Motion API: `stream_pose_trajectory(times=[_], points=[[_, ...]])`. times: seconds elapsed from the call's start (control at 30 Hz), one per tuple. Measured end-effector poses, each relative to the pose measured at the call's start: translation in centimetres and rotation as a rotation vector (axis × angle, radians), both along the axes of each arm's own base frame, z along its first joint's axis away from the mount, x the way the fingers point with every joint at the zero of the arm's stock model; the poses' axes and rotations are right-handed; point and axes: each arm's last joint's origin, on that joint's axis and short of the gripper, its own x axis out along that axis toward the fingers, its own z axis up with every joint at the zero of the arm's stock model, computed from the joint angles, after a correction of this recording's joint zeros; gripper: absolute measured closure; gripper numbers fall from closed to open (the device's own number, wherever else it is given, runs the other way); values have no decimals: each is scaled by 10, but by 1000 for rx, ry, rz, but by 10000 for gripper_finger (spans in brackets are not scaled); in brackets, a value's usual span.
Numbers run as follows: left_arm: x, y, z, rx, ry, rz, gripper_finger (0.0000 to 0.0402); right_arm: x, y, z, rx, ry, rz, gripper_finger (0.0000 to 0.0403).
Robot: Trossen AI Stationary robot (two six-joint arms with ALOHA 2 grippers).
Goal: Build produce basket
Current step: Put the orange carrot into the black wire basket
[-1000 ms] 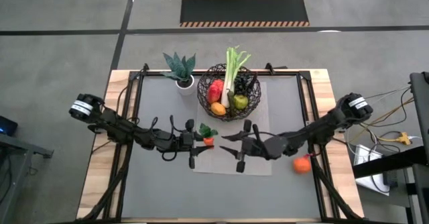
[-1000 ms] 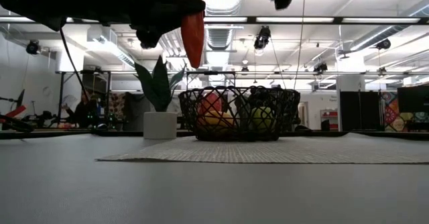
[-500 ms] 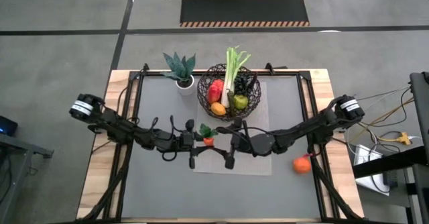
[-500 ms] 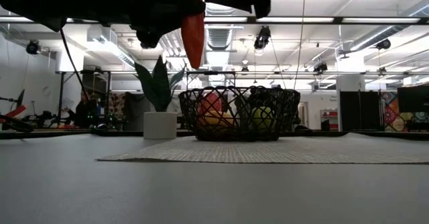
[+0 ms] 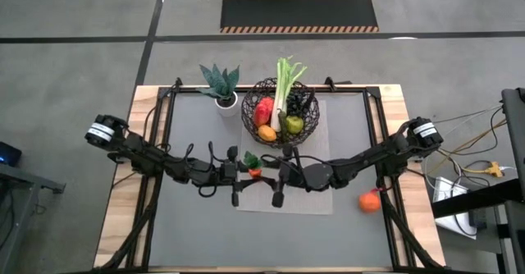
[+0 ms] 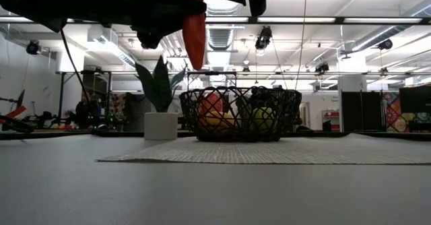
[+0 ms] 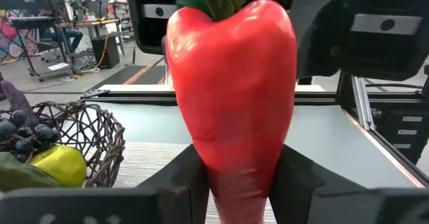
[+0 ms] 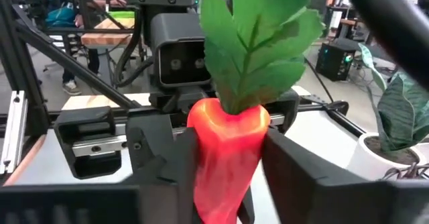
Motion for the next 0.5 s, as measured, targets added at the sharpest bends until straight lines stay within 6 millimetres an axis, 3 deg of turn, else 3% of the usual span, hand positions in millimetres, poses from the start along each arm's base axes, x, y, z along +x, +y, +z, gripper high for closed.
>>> stream_pose_trajectory(times=[0.17, 0.33, 0.5], points=[[0, 0, 0, 0, 0, -1, 286, 0, 0, 0, -1, 2, 17, 321], [0, 0, 0, -1, -3, -1, 261, 0, 1, 0, -1, 5, 21, 314], [0, 0, 1, -1, -2, -1, 209, 0, 0, 0, -3, 7, 21, 308]])
